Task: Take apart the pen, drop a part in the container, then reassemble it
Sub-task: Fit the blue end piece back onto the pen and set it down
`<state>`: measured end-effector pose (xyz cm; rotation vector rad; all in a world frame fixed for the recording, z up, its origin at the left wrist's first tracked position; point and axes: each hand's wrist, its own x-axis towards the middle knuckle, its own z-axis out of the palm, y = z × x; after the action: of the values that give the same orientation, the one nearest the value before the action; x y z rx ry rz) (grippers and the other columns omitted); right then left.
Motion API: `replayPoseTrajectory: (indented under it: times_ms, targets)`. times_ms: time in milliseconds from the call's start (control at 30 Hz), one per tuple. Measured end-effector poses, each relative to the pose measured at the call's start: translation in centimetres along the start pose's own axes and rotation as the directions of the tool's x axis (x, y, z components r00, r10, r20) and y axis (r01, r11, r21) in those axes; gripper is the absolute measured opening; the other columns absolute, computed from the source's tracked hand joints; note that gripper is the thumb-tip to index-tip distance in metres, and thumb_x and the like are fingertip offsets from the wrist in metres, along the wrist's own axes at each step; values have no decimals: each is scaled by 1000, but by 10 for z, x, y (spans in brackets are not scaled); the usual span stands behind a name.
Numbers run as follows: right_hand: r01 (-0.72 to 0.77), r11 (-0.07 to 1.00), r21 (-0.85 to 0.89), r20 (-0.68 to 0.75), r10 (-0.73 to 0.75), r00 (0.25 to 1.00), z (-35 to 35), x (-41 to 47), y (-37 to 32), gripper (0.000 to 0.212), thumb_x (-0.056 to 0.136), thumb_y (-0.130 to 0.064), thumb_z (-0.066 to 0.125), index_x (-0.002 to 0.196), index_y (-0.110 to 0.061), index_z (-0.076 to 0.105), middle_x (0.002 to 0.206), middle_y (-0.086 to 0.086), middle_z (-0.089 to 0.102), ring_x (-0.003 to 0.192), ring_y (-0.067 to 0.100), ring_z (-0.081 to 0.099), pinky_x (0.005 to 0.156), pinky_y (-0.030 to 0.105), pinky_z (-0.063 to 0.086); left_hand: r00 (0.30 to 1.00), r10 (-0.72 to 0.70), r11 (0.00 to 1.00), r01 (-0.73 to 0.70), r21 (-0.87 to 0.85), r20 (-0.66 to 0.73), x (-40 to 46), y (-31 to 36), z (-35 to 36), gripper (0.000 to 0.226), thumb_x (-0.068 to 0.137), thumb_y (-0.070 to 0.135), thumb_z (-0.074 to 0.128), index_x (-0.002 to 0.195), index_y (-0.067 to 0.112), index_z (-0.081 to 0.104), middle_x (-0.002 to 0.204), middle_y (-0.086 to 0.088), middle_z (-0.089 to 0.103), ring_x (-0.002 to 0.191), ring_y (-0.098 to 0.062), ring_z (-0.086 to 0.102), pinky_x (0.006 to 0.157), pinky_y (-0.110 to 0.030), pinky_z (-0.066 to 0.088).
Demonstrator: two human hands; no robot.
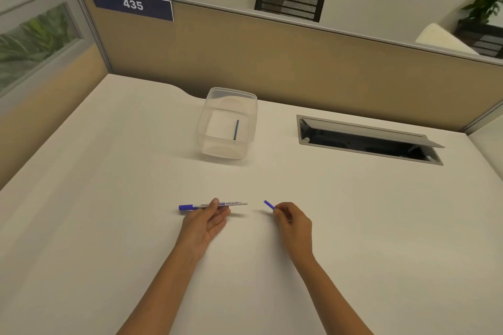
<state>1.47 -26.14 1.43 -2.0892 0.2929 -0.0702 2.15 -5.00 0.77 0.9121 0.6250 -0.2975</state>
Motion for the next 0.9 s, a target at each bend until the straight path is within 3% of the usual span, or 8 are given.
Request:
replayPoseTrajectory:
  times_ms: [100,267,533,667,767,900]
  targets:
    - [-78,985,152,70,68,995,2,-10,-11,14,87,-13,59,81,-23,68,79,-8,70,73,2,61,65,7,44,1000,-20,1000,20,13,12,1,1,0,13,85,20,65,89,9,69,81,-6,77,82,-17,73,74,-32,53]
    - [-139,955,261,182,93,979,6,-15,-27,14,90,-16,57,84,-19,69,76,-5,71,74,6,61,68,14,45,999,-38,999,38,16,10,0,3,0,14,85,21,65,89,9,69,78,-5,77,79,-17,74,79,-35,52]
    - [-152,962,227,204,106,973,8,-13,-33,12,89,-15,59,86,-18,70,78,-3,72,75,5,62,70,18,44,1000,-21,1000,21,-6,4,-1,3,1,14,85,20,64,88,7,69,78,-7,77,79,-18,74,80,-35,52]
    - [-135,971,197,206,94,974,8,-12,-32,13,88,-15,59,85,-18,71,78,-2,72,76,6,63,67,11,44,1000,-20,1000,20,-13,4,0,2,0,14,86,20,64,89,7,69,78,-7,77,79,-18,74,81,-35,52]
    - [-72,990,118,174,51,983,8,-10,-32,13,87,-12,59,85,-16,71,79,-2,71,74,9,62,63,5,42,1000,-22,1000,22,-13,2,0,2,0,14,86,20,64,90,7,69,78,-8,77,79,-18,74,81,-35,52]
    - [42,999,10,137,-43,990,9,-8,-33,13,85,-8,61,83,-16,71,81,-4,69,71,12,57,62,14,40,1000,-15,1000,15,-6,1,1,2,-1,15,86,19,63,92,7,68,78,-7,77,80,-17,74,80,-34,52]
